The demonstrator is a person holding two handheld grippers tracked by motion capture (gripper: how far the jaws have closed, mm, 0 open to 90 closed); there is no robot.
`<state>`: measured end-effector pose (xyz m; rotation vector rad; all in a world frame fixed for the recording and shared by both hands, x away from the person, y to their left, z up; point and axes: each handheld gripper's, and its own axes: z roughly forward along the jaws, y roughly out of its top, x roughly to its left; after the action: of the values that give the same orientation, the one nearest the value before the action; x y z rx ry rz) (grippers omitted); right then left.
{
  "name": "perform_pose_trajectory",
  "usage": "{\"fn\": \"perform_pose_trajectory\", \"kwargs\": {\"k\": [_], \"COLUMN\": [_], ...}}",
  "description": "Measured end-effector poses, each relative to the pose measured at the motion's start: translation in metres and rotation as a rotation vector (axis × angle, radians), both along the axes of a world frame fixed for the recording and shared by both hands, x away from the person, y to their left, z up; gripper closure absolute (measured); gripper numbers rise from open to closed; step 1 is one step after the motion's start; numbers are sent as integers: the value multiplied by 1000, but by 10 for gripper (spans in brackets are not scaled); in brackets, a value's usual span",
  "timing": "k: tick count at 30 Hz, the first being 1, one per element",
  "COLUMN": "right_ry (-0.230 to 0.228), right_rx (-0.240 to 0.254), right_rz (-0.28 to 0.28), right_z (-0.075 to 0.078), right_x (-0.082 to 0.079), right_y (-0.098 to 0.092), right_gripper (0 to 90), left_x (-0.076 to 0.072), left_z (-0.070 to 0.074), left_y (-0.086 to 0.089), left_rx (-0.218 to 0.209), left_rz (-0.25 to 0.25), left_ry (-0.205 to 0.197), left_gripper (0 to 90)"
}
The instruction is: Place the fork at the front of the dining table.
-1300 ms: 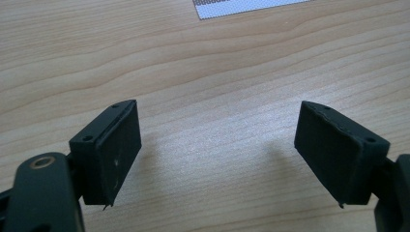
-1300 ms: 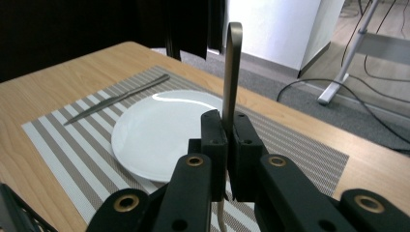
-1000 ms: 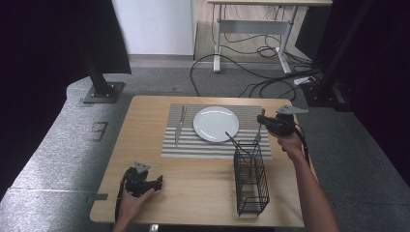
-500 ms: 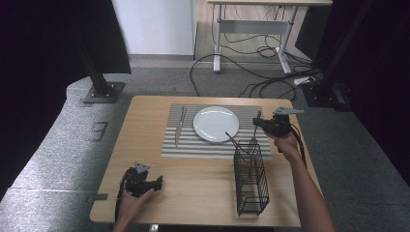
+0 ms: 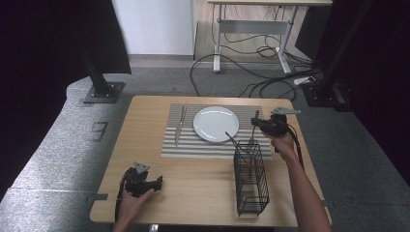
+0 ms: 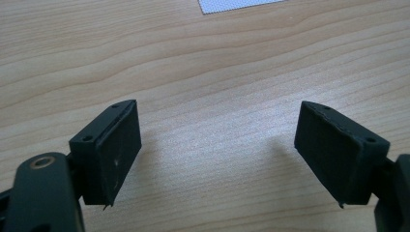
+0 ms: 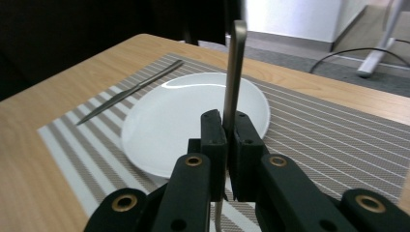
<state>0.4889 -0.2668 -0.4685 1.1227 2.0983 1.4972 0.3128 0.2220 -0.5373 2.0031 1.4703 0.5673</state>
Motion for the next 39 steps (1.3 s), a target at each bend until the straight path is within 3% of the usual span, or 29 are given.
{"fn": "perform_pose_trajectory", "kwargs": {"k": [13, 26, 35, 39], "right_ry": [-4, 98, 140, 132], "right_rx": [-51, -86, -126, -125], "right_rz": [-70, -96, -102, -110], "right_z": [-4, -25, -33, -36], "right_x": [10, 21, 24, 22], "right_y": [11, 9, 12, 11], "right_gripper": [826, 795, 793, 794], "left_x": [0, -1, -3, -3], "left_z": [0, -1, 0, 0], "left_y": [2, 3, 3, 3], "left_rx": [0, 4, 4, 5], "left_rz": [6, 13, 15, 14], "left_ry": [1, 3, -1, -2], "left_gripper": [169, 169, 169, 169]}}
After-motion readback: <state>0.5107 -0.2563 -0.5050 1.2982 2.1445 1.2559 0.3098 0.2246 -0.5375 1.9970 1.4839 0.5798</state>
